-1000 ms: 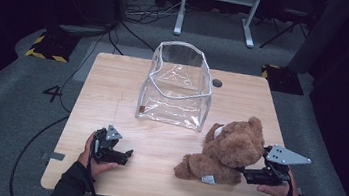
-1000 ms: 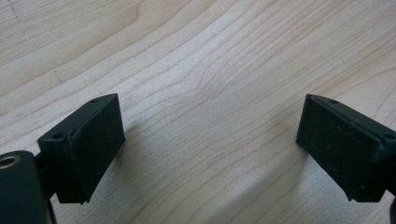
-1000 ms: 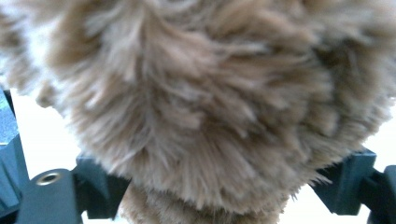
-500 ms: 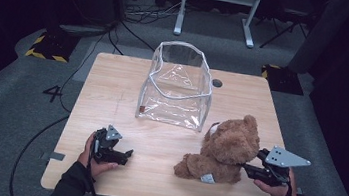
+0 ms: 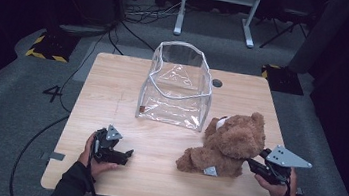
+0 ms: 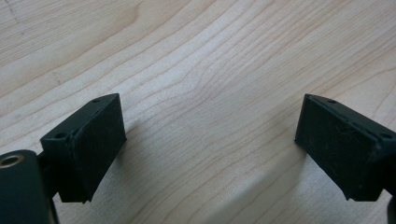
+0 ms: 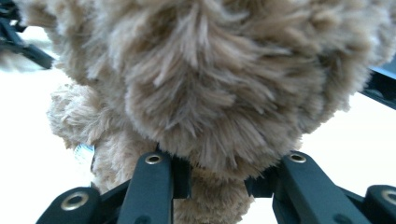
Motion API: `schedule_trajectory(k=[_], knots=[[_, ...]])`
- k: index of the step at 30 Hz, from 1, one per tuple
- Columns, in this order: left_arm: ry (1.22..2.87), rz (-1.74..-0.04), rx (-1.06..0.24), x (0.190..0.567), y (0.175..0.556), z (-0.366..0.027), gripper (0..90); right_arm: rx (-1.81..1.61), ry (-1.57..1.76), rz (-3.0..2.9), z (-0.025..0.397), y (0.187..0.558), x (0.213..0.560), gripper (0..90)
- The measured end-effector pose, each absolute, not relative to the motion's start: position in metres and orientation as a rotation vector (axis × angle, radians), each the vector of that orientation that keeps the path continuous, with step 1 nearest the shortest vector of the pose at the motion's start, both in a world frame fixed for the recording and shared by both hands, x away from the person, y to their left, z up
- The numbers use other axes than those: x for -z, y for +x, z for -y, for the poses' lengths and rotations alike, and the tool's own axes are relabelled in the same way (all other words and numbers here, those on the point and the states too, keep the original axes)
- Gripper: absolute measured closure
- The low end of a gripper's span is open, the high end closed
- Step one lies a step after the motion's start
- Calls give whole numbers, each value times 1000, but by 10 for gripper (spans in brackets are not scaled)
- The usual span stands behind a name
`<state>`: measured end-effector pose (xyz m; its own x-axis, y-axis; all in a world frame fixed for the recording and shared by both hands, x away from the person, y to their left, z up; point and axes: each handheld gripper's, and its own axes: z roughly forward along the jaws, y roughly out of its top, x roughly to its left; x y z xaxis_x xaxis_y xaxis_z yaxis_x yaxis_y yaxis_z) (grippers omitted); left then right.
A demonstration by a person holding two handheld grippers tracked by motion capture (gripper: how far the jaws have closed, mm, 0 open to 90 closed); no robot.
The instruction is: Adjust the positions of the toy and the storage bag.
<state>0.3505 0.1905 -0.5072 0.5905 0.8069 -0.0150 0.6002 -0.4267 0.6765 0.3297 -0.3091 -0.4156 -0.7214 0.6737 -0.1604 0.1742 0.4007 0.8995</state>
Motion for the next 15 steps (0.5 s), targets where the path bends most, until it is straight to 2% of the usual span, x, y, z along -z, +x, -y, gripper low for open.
schedule_trajectory(k=[8, 12, 15], knots=[[2188, -1078, -409, 507, 360, -180, 97, -1266, 786, -2116, 322, 342, 416, 683], [2175, -1091, -424, 505, 378, -171, 161, -1233, 829, -2089, 331, 353, 415, 685], [2157, -1124, -414, 505, 395, -163, 164, -1210, 847, -2070, 336, 359, 415, 685]])
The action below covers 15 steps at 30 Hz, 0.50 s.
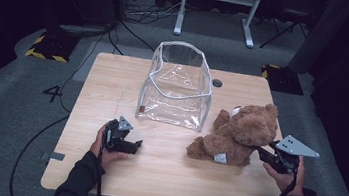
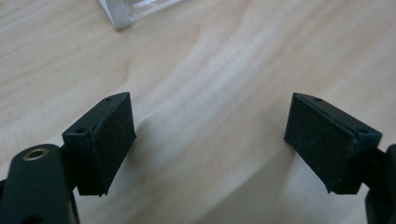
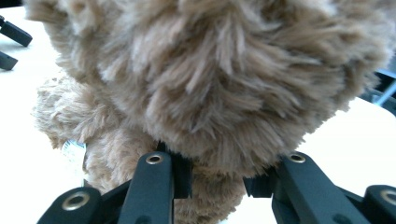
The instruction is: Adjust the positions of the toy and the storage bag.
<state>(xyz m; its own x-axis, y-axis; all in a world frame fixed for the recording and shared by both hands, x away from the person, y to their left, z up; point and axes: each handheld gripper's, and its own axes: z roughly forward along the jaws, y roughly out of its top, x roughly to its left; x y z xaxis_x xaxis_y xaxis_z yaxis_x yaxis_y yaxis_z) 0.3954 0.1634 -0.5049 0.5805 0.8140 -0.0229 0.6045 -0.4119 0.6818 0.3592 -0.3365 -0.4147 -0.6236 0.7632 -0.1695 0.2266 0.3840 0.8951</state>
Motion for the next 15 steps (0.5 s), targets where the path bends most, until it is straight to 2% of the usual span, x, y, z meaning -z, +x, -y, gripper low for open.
schedule_trajectory(k=[2, 7, 15], knots=[[2157, -1124, -461, 504, 404, -159, 168, -1193, 854, -2060, 340, 362, 414, 685], [2108, -1147, -389, 501, 425, -158, 177, -1193, 891, -2039, 348, 370, 415, 686], [2069, -1149, -393, 502, 446, -152, 173, -1189, 896, -2030, 352, 375, 415, 705]])
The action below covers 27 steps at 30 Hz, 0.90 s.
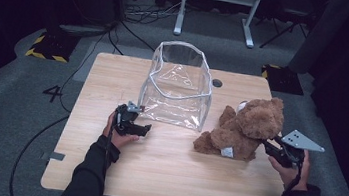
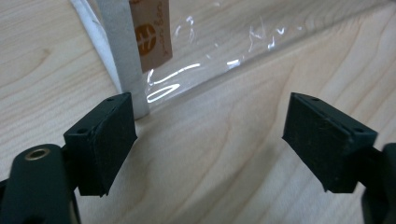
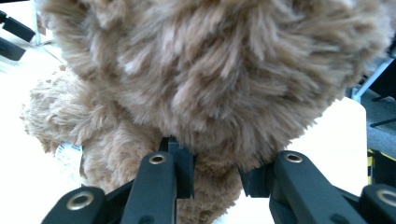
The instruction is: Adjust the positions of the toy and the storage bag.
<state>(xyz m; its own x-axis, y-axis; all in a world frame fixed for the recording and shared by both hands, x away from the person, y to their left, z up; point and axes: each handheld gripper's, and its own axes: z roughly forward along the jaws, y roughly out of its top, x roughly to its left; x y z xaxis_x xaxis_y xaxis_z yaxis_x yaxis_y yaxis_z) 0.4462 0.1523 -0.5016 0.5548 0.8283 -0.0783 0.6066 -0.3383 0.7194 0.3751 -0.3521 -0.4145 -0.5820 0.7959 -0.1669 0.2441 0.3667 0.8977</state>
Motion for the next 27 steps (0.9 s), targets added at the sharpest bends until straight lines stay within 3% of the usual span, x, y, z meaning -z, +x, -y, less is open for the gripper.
schedule_trajectory(k=[4, 7, 12, 15, 18, 23, 24, 26, 27], knots=[[2054, -1134, -367, 500, 453, -149, 202, -1194, 890, -2033, 352, 374, 415, 709], [2014, -1164, -376, 499, 458, -147, 313, -1209, 890, -2036, 353, 374, 415, 702], [2005, -1151, -404, 497, 458, -138, 379, -1212, 876, -2048, 354, 372, 416, 695], [2025, -1128, -440, 497, 460, -134, 483, -1222, 876, -2052, 354, 371, 416, 695], [2050, -1109, -462, 498, 461, -133, 663, -1224, 875, -2052, 354, 371, 417, 691], [2054, -1101, -477, 495, 457, -134, 824, -1230, 877, -2051, 354, 370, 418, 689], [2054, -1101, -477, 495, 457, -134, 824, -1230, 877, -2051, 354, 370, 418, 689], [2018, -1134, -454, 494, 455, -140, 700, -1227, 876, -2052, 354, 369, 418, 688], [2014, -1116, -435, 493, 454, -143, 700, -1228, 875, -2052, 355, 369, 418, 689]])
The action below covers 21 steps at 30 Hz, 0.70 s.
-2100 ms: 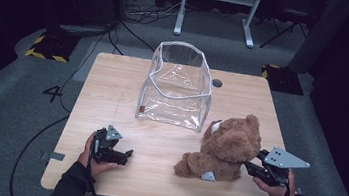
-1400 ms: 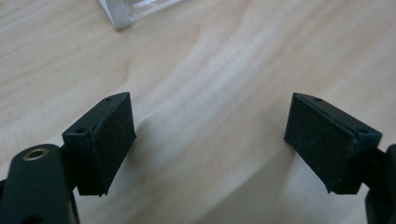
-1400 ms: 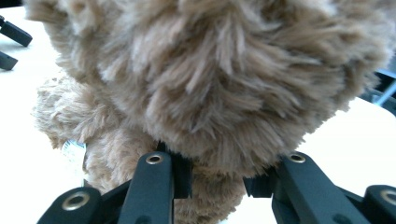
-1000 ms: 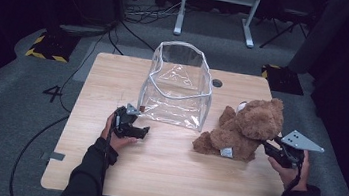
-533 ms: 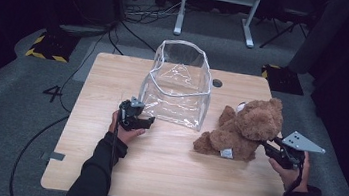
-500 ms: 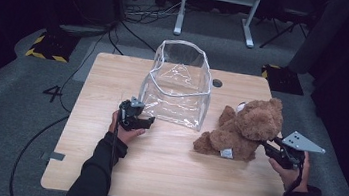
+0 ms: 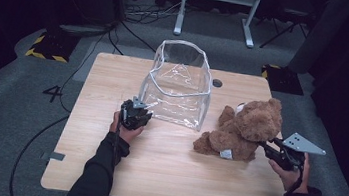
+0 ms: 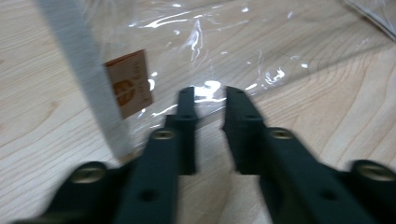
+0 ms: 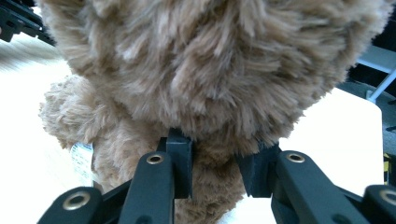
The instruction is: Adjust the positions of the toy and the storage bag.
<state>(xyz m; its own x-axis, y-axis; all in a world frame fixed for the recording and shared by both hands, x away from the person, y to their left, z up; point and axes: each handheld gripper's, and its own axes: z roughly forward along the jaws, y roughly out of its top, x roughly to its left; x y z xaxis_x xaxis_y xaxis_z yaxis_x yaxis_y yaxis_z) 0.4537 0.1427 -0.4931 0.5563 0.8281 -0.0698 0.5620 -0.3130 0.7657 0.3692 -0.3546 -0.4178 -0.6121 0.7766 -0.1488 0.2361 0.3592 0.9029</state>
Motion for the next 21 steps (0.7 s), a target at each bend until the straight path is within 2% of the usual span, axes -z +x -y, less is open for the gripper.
schedule_trajectory(k=[2, 3, 4, 6, 8, 11, 15, 21], knots=[[2020, -1095, -450, 492, 450, -145, 646, -1230, 875, -2052, 355, 369, 418, 689], [2029, -1102, -475, 491, 449, -146, 597, -1229, 876, -2051, 355, 370, 418, 689], [2029, -1113, -472, 490, 449, -148, 506, -1228, 876, -2052, 355, 369, 418, 689], [2007, -1119, -484, 490, 448, -151, 438, -1227, 874, -2053, 355, 369, 418, 689], [1996, -1124, -505, 489, 449, -154, 322, -1224, 874, -2053, 355, 369, 418, 689], [2012, -1073, -491, 490, 452, -156, 249, -1225, 874, -2052, 355, 369, 419, 689], [2017, -1090, -537, 489, 453, -157, 251, -1226, 875, -2055, 355, 369, 419, 689], [1940, -1102, -517, 485, 450, -167, 239, -1224, 874, -2061, 356, 369, 420, 694]])
